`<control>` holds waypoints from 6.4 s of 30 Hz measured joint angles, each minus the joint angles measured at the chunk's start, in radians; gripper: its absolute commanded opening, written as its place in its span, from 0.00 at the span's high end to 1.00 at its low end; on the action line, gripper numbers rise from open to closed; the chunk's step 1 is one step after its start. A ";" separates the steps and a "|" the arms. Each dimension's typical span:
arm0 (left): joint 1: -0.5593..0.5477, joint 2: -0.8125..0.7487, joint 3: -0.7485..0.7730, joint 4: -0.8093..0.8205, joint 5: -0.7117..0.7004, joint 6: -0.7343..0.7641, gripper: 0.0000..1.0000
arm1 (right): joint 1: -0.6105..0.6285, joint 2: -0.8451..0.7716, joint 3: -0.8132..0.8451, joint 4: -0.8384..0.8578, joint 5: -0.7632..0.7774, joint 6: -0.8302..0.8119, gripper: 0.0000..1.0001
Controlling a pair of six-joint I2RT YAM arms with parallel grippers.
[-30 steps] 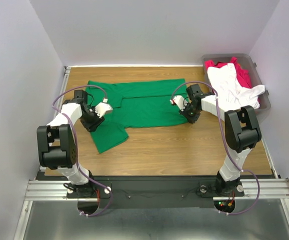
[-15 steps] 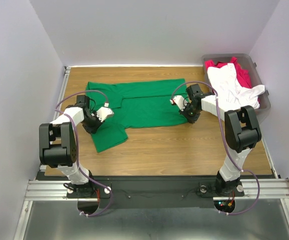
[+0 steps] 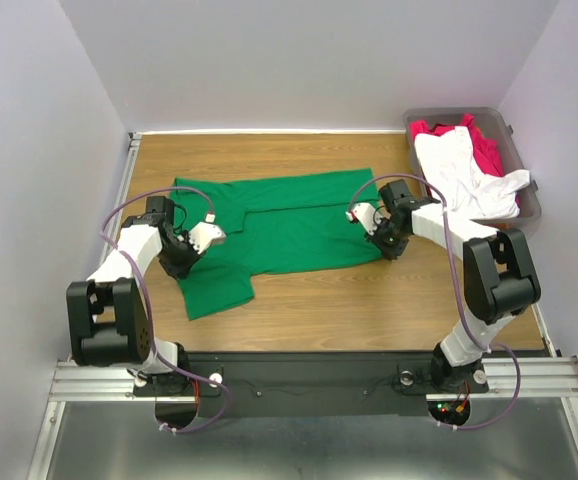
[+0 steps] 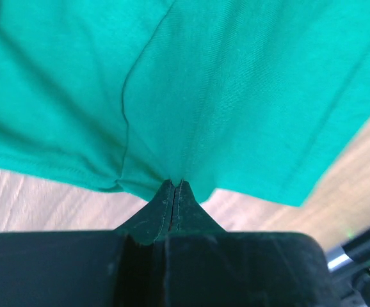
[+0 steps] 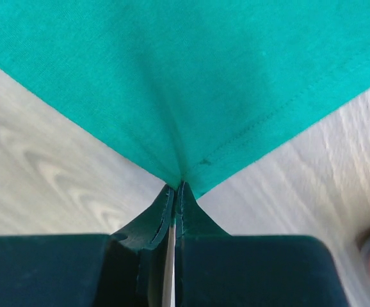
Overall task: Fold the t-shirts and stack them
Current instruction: Fold the tshirt
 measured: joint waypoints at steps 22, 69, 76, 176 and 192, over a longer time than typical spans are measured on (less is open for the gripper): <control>0.073 0.149 0.396 -0.227 0.104 -0.023 1.00 | -0.002 0.121 0.335 -0.131 0.007 -0.040 0.99; 0.246 0.265 0.371 -0.214 0.309 -0.304 0.42 | -0.164 0.392 0.728 -0.239 -0.189 0.271 0.45; 0.245 0.303 0.305 -0.124 0.285 -0.383 0.41 | -0.185 0.428 0.704 -0.257 -0.232 0.353 0.46; 0.234 0.873 1.118 0.061 0.526 -0.824 1.00 | -0.136 0.651 1.034 -0.254 -0.162 0.156 0.94; 0.249 0.894 1.118 0.066 0.517 -0.845 1.00 | -0.159 0.707 1.102 -0.250 -0.071 0.370 0.45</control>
